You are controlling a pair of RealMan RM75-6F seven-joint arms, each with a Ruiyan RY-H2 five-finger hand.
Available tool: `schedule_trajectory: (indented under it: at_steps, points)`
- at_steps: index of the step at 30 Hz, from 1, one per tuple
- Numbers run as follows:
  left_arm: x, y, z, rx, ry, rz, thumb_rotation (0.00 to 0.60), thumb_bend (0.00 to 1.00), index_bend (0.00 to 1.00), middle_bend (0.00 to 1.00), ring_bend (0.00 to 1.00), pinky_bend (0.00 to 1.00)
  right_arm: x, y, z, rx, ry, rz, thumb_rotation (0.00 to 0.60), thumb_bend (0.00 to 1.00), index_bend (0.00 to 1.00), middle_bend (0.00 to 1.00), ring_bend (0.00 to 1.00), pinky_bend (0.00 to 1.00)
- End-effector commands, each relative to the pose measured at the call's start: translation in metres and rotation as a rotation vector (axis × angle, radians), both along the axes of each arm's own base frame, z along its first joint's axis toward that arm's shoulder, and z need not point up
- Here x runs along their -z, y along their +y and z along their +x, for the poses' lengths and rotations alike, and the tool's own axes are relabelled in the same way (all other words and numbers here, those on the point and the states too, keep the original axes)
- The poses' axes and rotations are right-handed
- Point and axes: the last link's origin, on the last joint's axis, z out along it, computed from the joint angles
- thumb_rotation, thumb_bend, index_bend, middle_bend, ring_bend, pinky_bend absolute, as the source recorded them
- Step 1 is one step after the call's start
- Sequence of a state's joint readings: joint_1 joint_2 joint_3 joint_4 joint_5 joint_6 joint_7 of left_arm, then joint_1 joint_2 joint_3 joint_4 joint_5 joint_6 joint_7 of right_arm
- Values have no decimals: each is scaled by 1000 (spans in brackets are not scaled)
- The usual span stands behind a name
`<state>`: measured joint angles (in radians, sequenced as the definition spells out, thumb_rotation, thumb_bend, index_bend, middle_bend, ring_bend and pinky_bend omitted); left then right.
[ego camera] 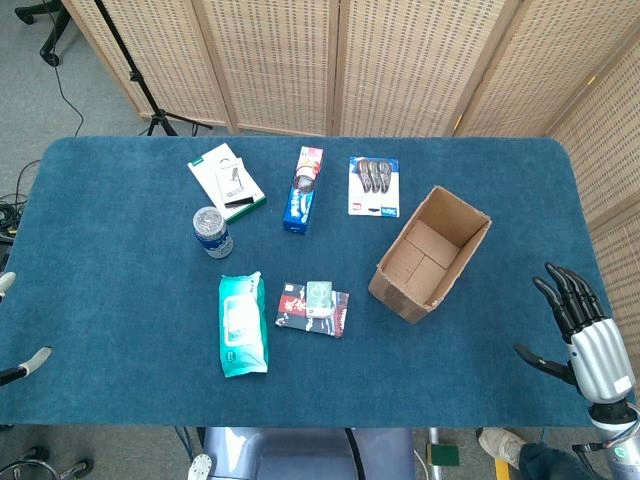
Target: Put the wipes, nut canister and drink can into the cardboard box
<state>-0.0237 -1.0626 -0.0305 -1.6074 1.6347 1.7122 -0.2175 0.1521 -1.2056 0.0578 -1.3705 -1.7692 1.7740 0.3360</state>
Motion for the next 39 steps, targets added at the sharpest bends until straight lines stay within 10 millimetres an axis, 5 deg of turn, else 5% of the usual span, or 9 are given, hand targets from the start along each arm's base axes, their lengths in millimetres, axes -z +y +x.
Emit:
schedule_trajectory:
  at_steps: [1,6,12,19,29,39]
  points:
    - [-1,0,0,-1,-1,1,600,0,4,0,0,35,1,0,0,-2,7,3,600,0,2,0,0,74]
    - [-2,0,-1,0,-8,1,600,0,4,0,0,35,6,-2,5,-40,24,37,600,0,2,0,0,72]
    - [-2,4,-1,-16,-8,1,600,0,4,0,0,35,11,-21,37,-351,168,130,600,0,45,31,0,78]
    - [-4,10,-3,-46,-27,-2,600,0,4,0,0,35,39,-39,106,-618,433,191,600,0,81,56,0,126]
    - [-2,14,-3,-52,-41,-33,600,0,4,0,0,35,132,-51,197,-929,824,137,600,0,108,91,0,165]
    - [-2,24,-10,-91,-45,-58,600,0,4,0,0,35,196,-61,264,-1058,998,62,600,0,107,51,0,165]
